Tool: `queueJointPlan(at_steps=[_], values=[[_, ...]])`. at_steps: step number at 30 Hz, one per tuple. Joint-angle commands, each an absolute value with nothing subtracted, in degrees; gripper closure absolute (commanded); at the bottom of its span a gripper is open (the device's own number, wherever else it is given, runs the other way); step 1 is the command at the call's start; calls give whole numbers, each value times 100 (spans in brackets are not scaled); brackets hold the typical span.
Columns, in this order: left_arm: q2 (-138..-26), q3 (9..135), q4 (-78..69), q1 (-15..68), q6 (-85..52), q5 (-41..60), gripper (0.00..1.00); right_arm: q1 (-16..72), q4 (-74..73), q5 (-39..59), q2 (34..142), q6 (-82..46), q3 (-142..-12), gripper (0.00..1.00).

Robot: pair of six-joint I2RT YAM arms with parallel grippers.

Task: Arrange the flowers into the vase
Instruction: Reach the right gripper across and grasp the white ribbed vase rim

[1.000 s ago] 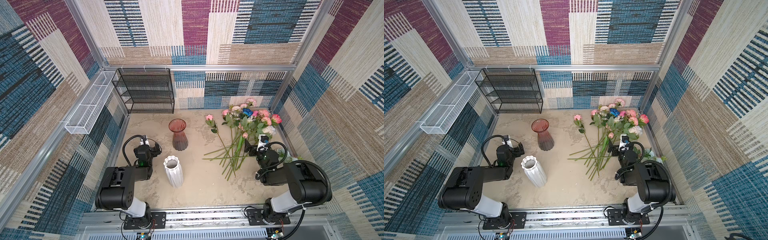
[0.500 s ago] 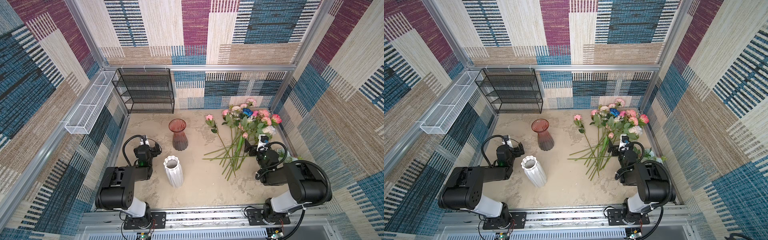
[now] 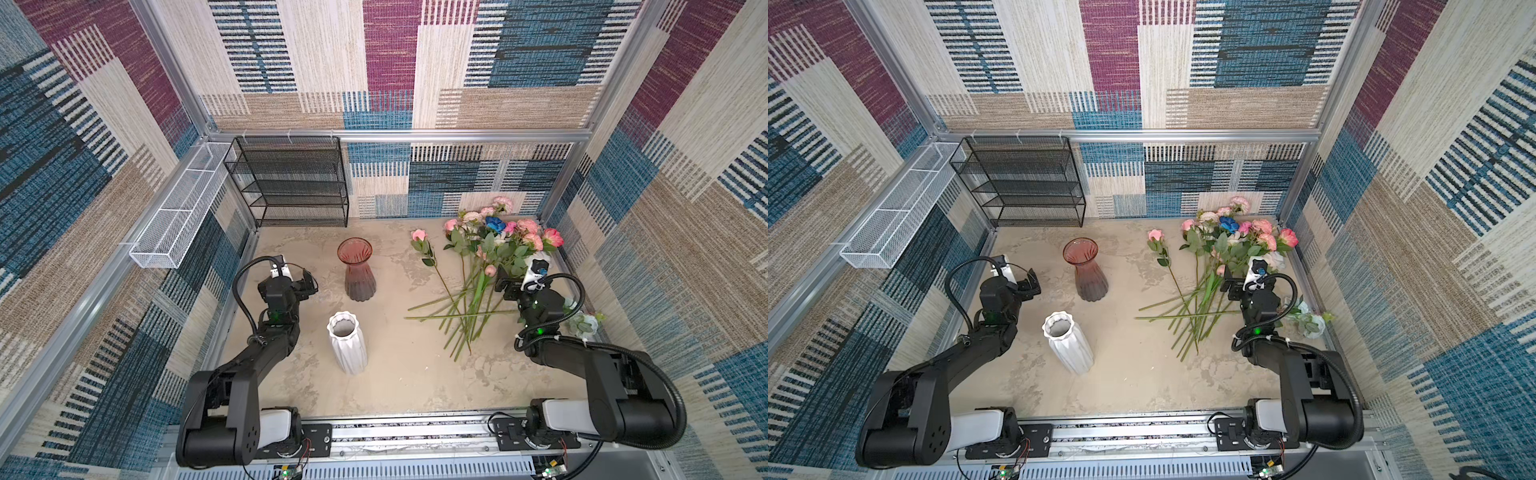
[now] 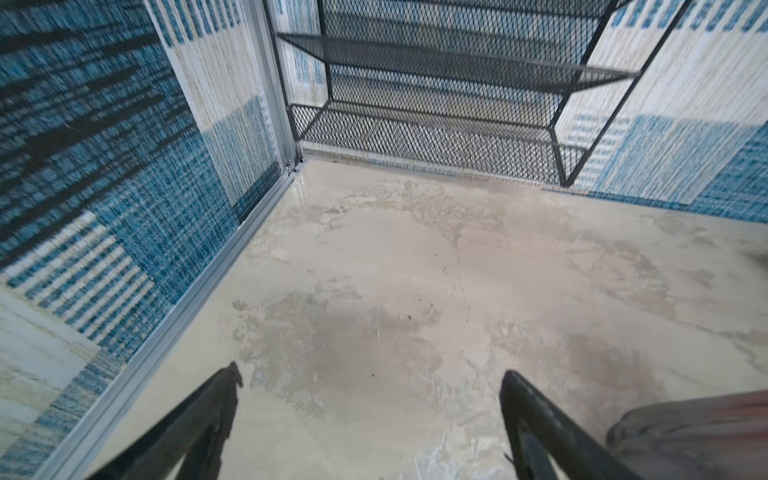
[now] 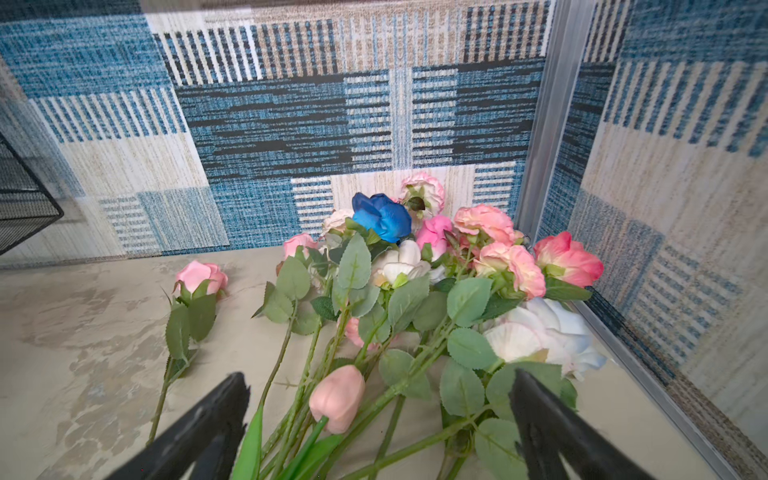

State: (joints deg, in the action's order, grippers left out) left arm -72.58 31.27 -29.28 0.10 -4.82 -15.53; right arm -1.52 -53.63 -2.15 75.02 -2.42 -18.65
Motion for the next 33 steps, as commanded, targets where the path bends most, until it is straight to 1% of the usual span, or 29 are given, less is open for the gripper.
queueJointPlan(at_steps=[1,4,6,9,11,12,14,16,18,20,22,24,26,30,33], values=[[-6847,3397,-1892,-9,-829,-1996,1,-150,-4436,-551,7113,-697,-2098,1],[-6514,3662,-1609,-52,-1487,-2115,1,-154,-3607,-1029,6820,-1363,-2499,0],[-6408,3937,-1074,-66,-2413,-2477,1,-151,-3071,-1224,6743,-1927,-2795,0],[-6153,4308,178,-149,-3941,-2457,1,-149,-2408,-836,6619,-2919,-3085,0],[-5824,4375,1430,-219,-5795,-2699,1,-170,-1289,-919,6591,-4081,-3398,0],[-5676,4286,1417,-300,-5954,-2509,1,-201,-1366,-597,6596,-4010,-3399,0],[-5273,3945,884,-451,-5589,-1829,1,-211,-1906,312,6641,-3811,-3244,0],[-5014,3808,661,-500,-5365,-1384,1,-212,-2313,788,6679,-4078,-3070,0],[-4730,3689,520,-503,-5396,-1092,1,-209,-2599,1451,6702,-4075,-3008,0],[-4342,3410,35,-510,-5475,-684,1,-182,-2392,2010,6796,-3923,-3221,0],[-3892,3206,-8,-509,-5870,-494,0,22,-1911,2212,6846,-3616,-3503,0],[-3544,3233,375,-508,-5911,-403,1,414,-1580,2170,6771,-3270,-3661,1],[-3388,3533,1184,-503,-5710,-94,3,893,-1353,1902,6596,-2994,-3700,1],[-3489,4141,2955,-495,-5144,604,24,1513,-1187,1779,6332,-2928,-3610,1],[-3345,3968,3565,-492,-5198,824,27,1936,-1116,2013,6220,-2826,-3637,1]])
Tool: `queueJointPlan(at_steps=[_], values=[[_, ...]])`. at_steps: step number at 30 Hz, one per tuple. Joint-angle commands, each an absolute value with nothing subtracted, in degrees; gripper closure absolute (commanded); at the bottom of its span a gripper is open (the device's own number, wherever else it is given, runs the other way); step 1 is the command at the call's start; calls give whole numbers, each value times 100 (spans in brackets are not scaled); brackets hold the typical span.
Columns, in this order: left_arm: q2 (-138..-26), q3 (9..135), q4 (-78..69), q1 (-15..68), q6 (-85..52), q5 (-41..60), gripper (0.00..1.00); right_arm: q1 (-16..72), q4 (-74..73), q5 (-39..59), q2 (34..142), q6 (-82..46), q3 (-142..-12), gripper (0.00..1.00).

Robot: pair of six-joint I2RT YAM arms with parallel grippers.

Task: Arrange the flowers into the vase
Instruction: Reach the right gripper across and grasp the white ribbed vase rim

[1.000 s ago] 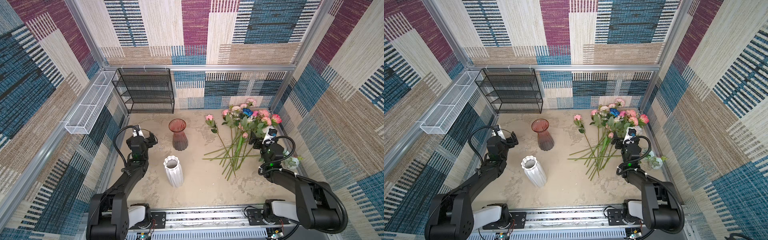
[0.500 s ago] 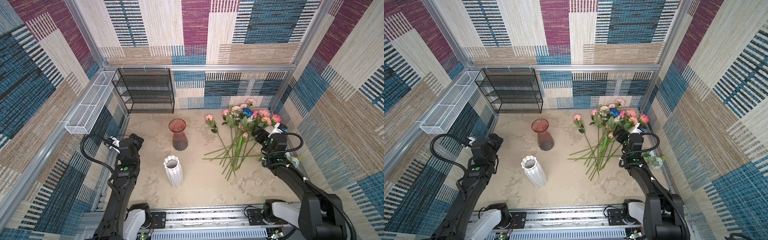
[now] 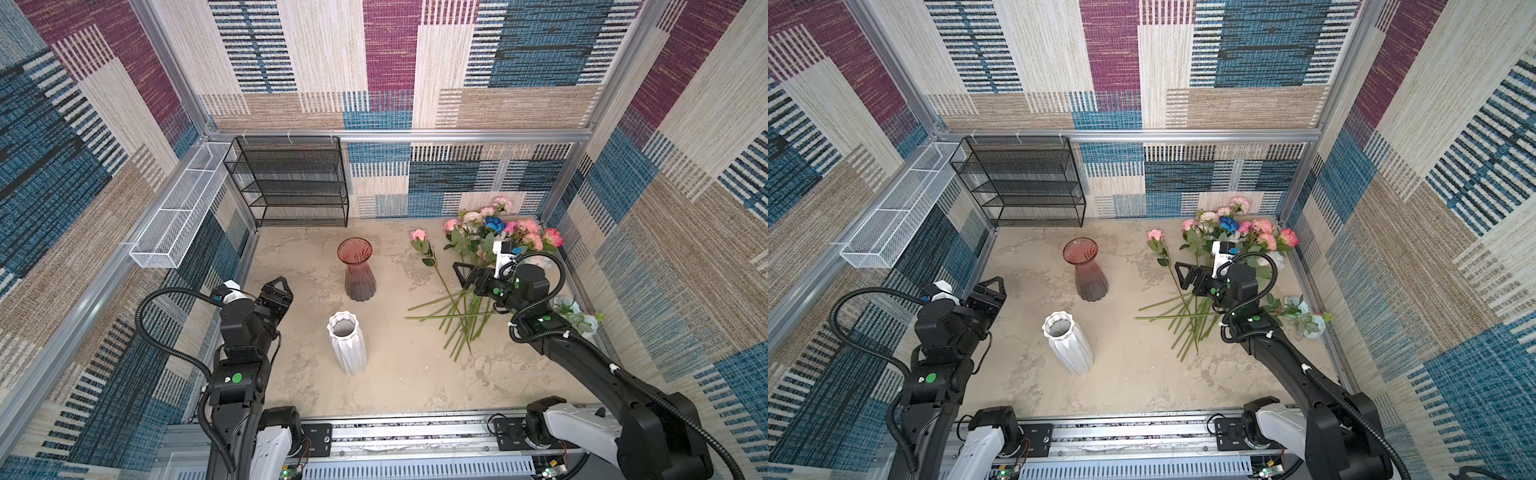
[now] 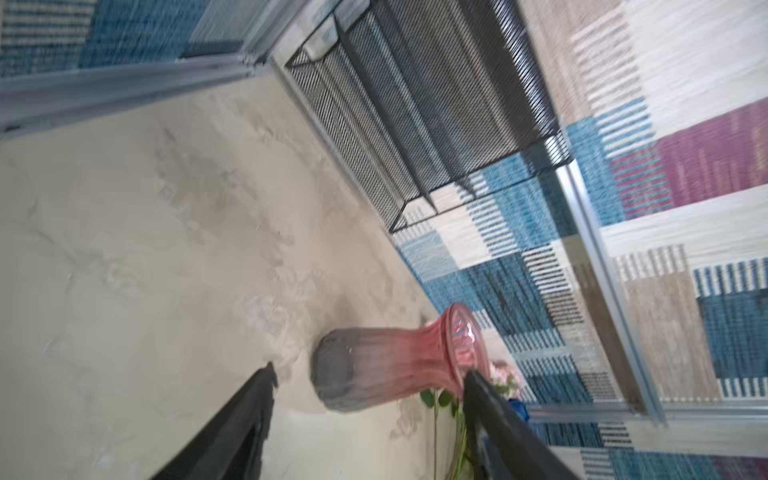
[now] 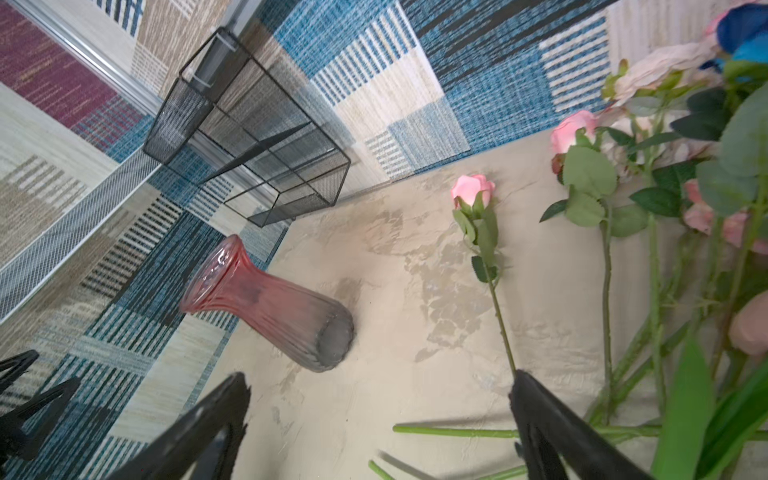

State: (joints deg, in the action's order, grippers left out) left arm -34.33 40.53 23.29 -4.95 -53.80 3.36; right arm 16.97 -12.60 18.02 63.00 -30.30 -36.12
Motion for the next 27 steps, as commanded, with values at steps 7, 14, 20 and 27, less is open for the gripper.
queueJointPlan(at_steps=[7,14,20,27], values=[[-2634,3472,4501,-490,-5156,1220,39,3379,-473,2019,6337,-2222,-4209,6],[-2349,2813,4765,-483,-5302,1685,38,5096,-449,1442,6540,-1462,-4528,0],[-2381,3315,4875,-483,-5041,1768,36,6236,-508,656,7191,-934,-5217,1],[-2575,3564,4944,-480,-4878,1824,33,6728,-738,50,8033,-727,-5770,0]])
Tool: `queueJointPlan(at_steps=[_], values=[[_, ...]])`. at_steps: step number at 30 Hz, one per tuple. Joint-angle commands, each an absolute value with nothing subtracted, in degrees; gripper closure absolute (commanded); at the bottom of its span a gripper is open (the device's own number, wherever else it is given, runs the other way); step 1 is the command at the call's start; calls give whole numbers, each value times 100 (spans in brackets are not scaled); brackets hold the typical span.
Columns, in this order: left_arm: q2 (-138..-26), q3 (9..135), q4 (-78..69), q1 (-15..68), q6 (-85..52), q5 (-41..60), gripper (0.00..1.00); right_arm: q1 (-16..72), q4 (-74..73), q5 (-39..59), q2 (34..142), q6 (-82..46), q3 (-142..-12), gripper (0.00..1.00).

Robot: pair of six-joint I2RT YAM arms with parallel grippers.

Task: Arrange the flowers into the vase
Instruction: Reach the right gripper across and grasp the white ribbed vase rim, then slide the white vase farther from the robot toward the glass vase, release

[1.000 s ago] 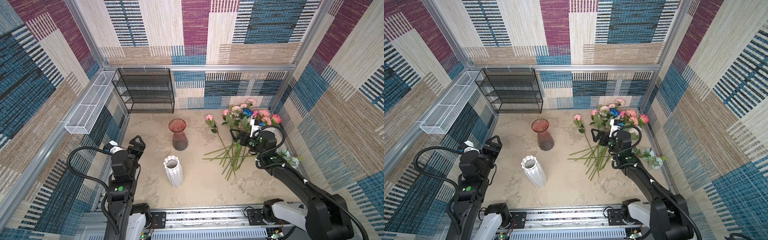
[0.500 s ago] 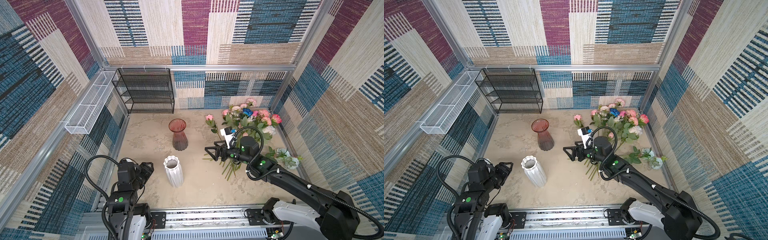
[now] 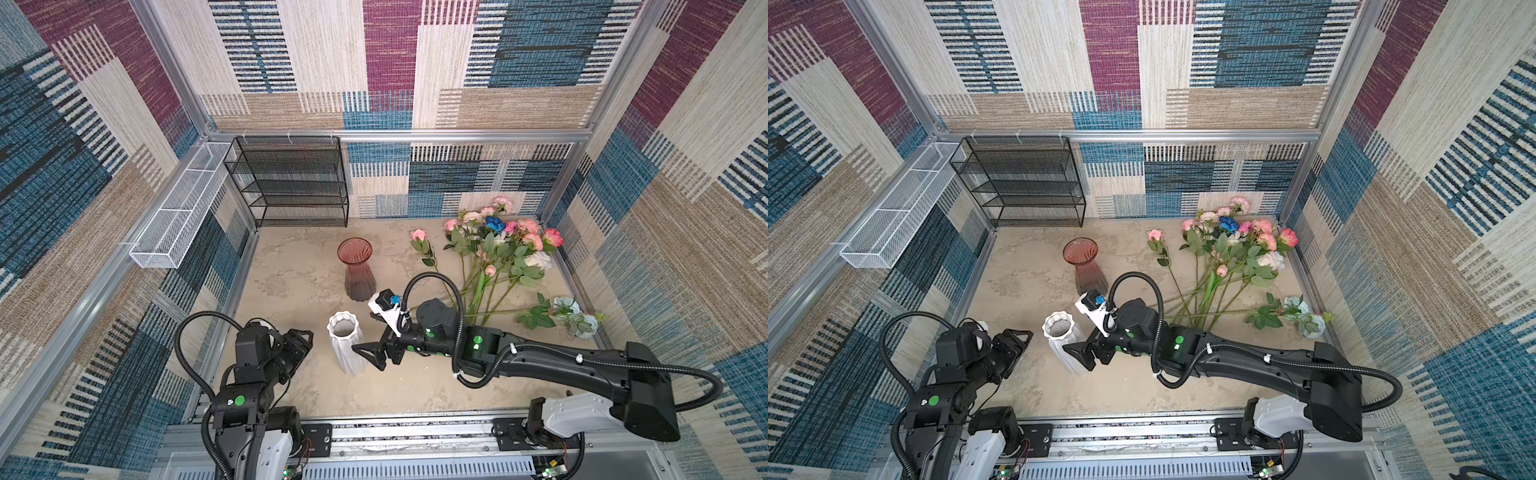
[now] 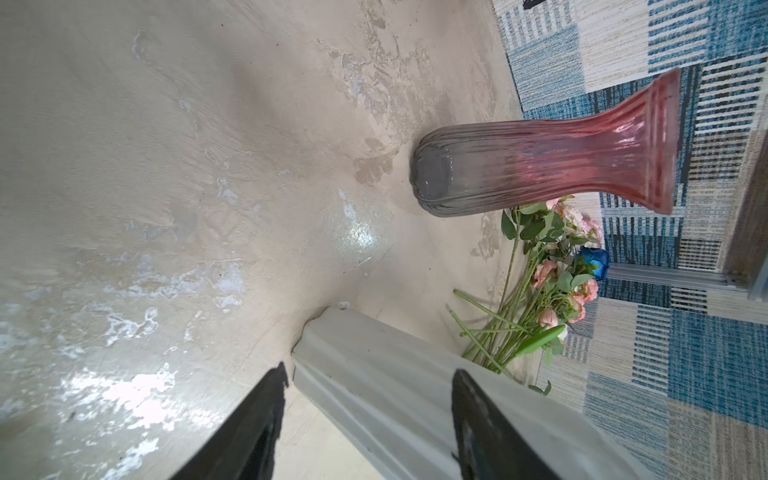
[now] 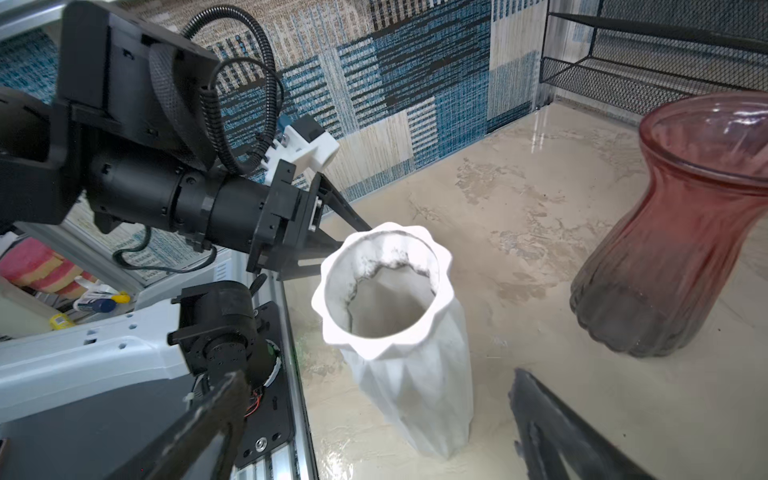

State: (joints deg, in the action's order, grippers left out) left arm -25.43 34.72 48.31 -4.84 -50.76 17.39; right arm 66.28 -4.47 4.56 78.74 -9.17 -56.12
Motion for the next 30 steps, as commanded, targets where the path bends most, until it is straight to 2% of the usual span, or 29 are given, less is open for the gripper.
queueJointPlan(at_steps=[1,20,24,30], values=[[-2577,3594,4948,-483,-4854,1819,33,6770,-776,7,8118,-693,-5834,0],[-2639,3637,4868,-483,-4654,2016,33,6935,-1404,-249,9190,-563,-6475,0],[-2631,3632,4858,-483,-4625,2056,33,6935,-1414,-328,9331,-544,-6548,7],[-2628,3643,4862,-483,-4578,2109,33,6935,-1433,-572,9371,-517,-6533,27]])
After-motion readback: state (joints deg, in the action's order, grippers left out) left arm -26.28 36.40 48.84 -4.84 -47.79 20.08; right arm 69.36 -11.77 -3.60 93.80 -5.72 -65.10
